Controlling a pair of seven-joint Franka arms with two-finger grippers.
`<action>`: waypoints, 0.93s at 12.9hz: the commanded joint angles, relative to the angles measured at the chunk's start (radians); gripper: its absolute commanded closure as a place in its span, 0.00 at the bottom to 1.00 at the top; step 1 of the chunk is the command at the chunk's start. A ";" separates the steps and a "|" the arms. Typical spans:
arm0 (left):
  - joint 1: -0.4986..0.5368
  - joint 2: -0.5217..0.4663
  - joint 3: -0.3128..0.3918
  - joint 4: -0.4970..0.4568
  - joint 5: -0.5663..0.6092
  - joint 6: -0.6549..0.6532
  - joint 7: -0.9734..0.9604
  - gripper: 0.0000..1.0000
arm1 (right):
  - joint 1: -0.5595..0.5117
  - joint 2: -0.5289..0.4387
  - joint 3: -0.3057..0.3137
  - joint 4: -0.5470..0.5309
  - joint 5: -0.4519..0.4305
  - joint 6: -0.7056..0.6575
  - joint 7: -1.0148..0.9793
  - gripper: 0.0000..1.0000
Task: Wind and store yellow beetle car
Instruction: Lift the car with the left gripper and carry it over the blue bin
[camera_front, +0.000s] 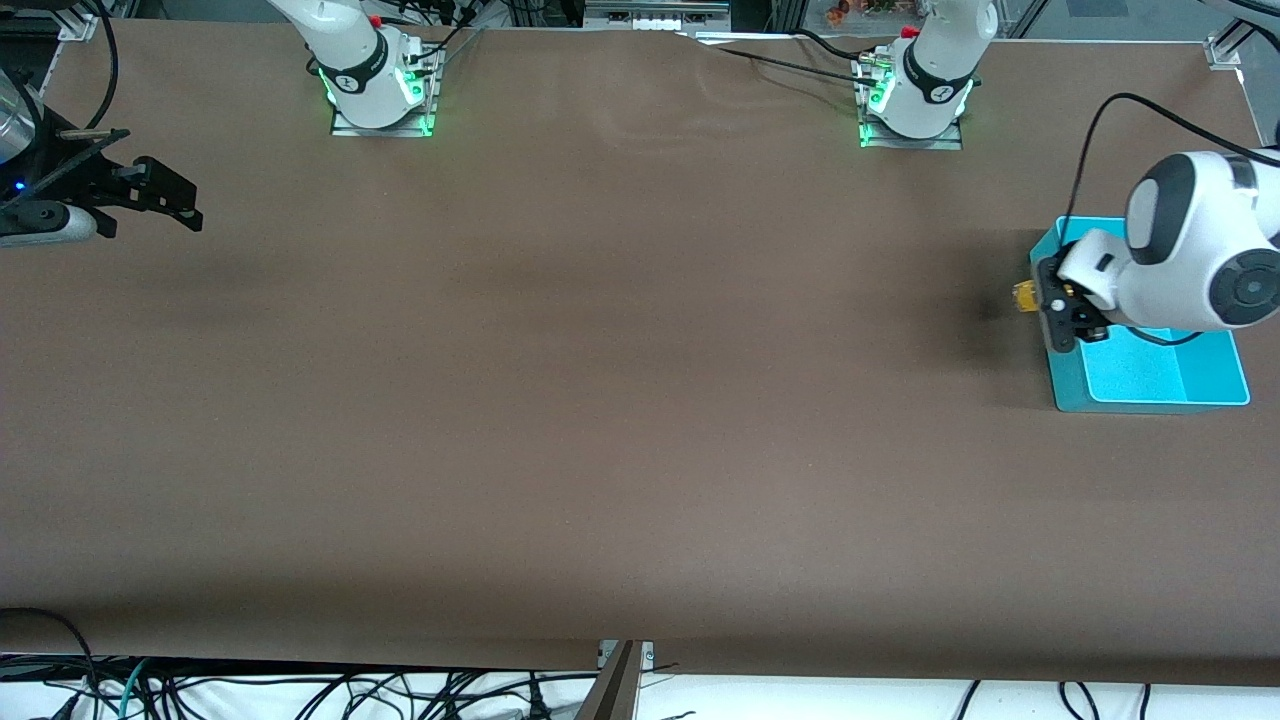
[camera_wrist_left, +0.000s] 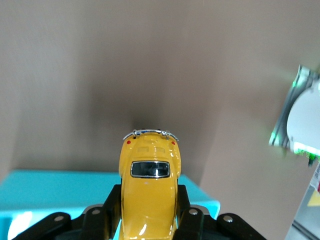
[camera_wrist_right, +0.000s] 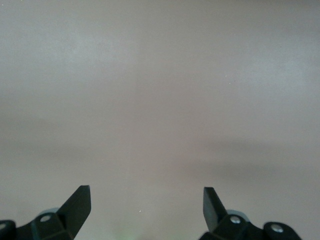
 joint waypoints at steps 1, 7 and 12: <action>0.105 0.045 -0.016 0.030 0.108 -0.018 0.092 0.90 | 0.008 0.005 -0.005 0.021 -0.008 -0.023 0.010 0.01; 0.250 0.166 -0.015 0.027 0.218 0.191 0.189 0.92 | 0.008 0.005 -0.005 0.021 -0.008 -0.023 0.011 0.01; 0.305 0.244 -0.015 0.013 0.254 0.299 0.224 0.91 | 0.011 0.005 0.000 0.021 -0.006 -0.023 0.018 0.01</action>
